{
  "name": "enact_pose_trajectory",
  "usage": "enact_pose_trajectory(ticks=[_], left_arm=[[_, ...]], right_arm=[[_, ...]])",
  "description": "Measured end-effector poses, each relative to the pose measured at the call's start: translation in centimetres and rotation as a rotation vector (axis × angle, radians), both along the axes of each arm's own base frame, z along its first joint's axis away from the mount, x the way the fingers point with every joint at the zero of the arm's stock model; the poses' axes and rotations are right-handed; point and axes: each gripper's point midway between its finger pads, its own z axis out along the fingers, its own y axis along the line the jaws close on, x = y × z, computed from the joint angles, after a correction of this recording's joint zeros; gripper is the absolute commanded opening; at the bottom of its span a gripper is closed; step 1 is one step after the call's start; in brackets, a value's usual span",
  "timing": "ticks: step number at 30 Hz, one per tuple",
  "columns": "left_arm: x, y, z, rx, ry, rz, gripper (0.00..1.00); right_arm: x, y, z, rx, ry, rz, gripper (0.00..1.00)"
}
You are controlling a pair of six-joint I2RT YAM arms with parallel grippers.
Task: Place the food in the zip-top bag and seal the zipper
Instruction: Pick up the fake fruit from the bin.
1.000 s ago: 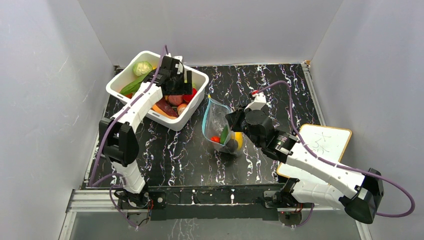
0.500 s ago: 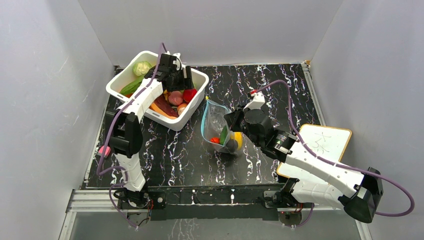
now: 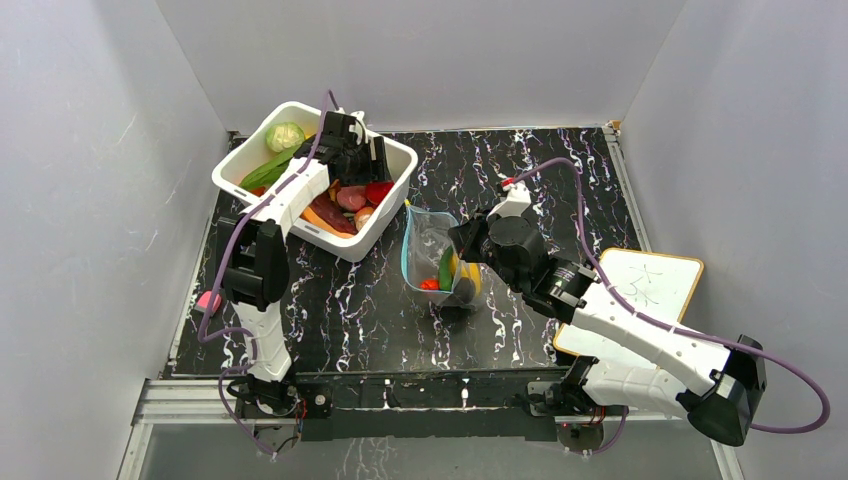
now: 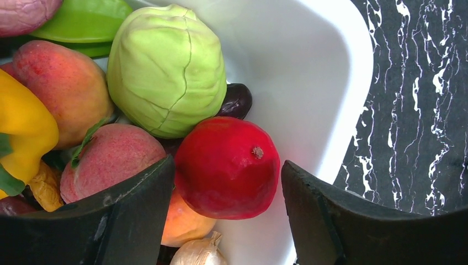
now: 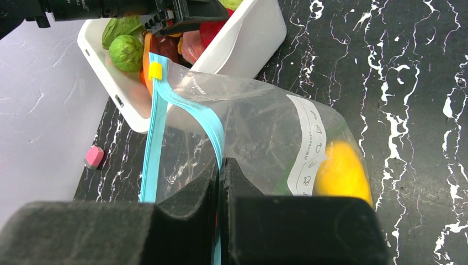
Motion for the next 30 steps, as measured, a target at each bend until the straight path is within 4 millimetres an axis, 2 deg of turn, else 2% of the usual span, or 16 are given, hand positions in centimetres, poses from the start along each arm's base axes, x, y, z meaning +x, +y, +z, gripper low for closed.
enact_pose_trajectory(ticks=[8, 18, 30], left_arm=[[-0.2, 0.1, -0.7, 0.007, 0.014, 0.002, 0.61], [-0.3, 0.1, -0.8, 0.008, 0.017, 0.002, 0.44], [-0.5, 1.1, -0.4, 0.053, 0.009, 0.026, 0.33]], right_arm=[[0.0, 0.0, 0.0, 0.001, 0.003, -0.001, 0.00], [0.0, 0.0, 0.0, 0.001, 0.003, -0.001, 0.00], [0.0, 0.0, 0.0, 0.002, 0.002, -0.001, 0.00]])
